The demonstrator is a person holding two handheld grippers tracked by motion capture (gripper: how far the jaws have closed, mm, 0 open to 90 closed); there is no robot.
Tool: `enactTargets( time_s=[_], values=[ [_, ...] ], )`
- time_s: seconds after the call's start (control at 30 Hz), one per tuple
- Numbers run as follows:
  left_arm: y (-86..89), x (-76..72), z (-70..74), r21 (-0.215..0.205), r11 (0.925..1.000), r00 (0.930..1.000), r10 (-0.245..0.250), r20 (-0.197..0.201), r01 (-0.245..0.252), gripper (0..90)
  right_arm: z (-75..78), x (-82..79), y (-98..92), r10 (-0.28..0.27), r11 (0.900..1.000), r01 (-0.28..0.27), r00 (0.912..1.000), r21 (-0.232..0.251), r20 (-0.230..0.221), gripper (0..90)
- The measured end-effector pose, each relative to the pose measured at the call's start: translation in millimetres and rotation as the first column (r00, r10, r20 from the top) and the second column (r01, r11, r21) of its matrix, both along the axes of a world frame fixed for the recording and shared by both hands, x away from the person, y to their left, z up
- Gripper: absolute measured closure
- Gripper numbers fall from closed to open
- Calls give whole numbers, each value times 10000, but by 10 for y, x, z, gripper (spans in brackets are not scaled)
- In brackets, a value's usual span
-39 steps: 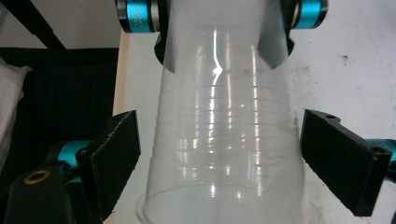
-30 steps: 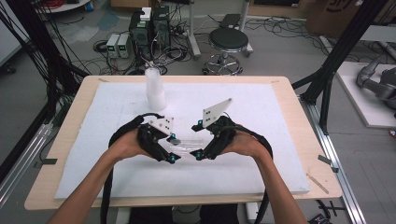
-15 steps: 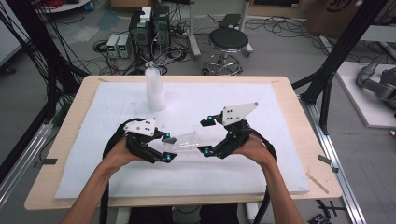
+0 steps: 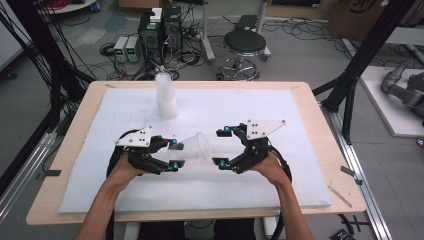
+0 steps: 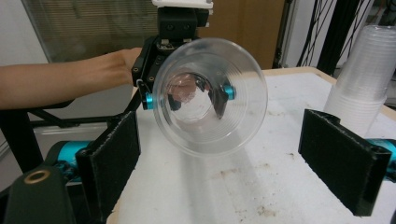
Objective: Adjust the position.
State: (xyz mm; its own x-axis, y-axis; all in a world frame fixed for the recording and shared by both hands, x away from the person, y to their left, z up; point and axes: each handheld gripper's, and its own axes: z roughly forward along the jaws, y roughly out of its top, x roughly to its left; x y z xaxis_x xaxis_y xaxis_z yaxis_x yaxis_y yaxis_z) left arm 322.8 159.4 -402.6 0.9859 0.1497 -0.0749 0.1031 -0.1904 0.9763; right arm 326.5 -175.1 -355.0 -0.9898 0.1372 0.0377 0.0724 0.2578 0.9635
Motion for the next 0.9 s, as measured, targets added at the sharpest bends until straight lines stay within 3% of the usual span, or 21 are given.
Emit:
enactTargets(
  time_s=[0.1,0.2,0.3,0.43,0.9],
  values=[
    [1,3,4,-129,9999,10000,53,9,-52,415,-30,3,13,19,9999,-20,10000,154,38,129],
    [-6,-13,38,-854,9963,10000,-19,-52,15,416,-54,-5,31,61,9992,-59,10000,405,-67,129],
    [-29,-25,68,-1119,9937,9999,-74,81,82,416,-62,-9,54,95,9973,-93,10000,728,-21,129],
    [-47,-18,61,-1112,9938,10000,-17,56,23,416,-61,4,79,136,9941,-133,9999,1076,-28,130],
    [-230,-18,79,-1085,9932,9991,-399,121,410,416,-99,24,219,445,9921,-426,9989,1180,-138,130]
  ],
)
